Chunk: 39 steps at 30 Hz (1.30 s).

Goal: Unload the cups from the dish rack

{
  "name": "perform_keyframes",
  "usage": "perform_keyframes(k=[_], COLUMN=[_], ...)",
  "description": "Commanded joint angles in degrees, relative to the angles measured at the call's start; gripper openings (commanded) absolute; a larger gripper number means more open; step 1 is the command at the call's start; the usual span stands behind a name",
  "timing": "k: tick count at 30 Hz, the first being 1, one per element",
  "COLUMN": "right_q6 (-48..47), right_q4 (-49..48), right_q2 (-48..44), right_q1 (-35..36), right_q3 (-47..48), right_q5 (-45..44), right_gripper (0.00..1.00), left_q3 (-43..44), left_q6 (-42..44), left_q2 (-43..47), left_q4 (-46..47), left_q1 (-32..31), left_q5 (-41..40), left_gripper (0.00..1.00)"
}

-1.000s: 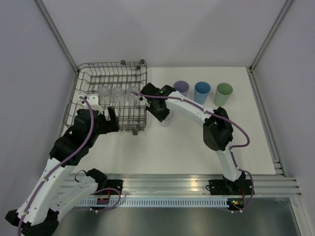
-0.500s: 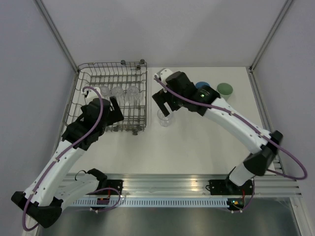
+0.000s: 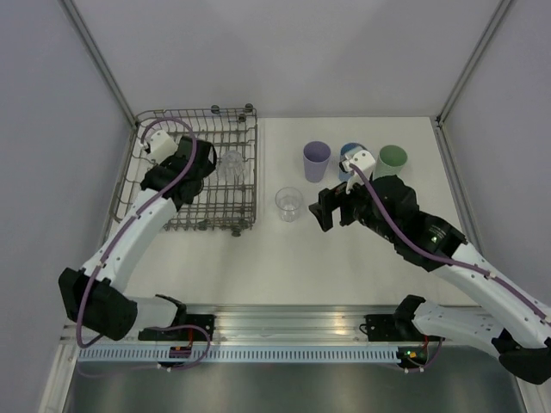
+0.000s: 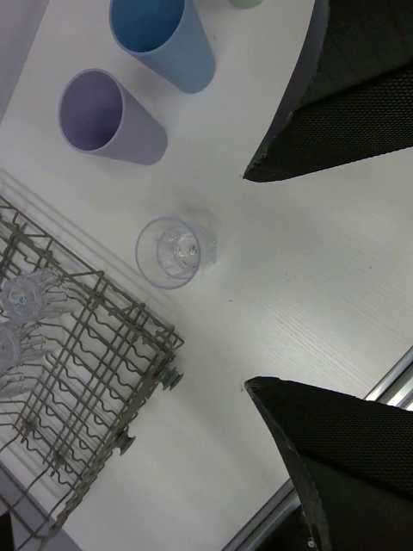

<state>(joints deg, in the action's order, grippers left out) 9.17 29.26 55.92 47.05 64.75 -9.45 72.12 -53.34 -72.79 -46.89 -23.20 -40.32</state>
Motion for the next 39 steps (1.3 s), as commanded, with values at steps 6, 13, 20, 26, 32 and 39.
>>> perform_keyframes(k=[6,13,20,26,32,39], right_q6=[2.0,3.3,3.9,3.7,3.3,2.6], right_q4=[-3.6,-3.8,-5.3,-5.8,-6.5,-7.3], right_q2=[-6.9,-7.6,-10.7,-11.1,-10.0,-9.2], right_q1=[0.2,0.2,0.2,0.2,0.2,0.2], right_q3=[-5.3,-7.1,-10.6,-10.9,-11.8,-11.9], right_q5=[3.9,5.7,6.2,7.0,7.4,8.0], right_gripper=[0.98,0.98,0.98,0.98,0.98,0.98], left_q3=[7.1,11.9,13.8,20.0,23.5,24.6], left_q6=[-5.5,-3.7,-1.1,0.6,0.3,2.0], left_q2=[-12.0,-21.2,-27.7,-36.0,-40.6,-43.6], left_q4=[4.8,9.4,16.7,16.6,12.9,12.4], left_q1=[10.8,16.2,19.8,20.6,20.7,20.9], left_q5=[3.2,5.2,9.2,11.0,8.4,7.1], left_gripper=[1.00,1.00,1.00,1.00,1.00,0.98])
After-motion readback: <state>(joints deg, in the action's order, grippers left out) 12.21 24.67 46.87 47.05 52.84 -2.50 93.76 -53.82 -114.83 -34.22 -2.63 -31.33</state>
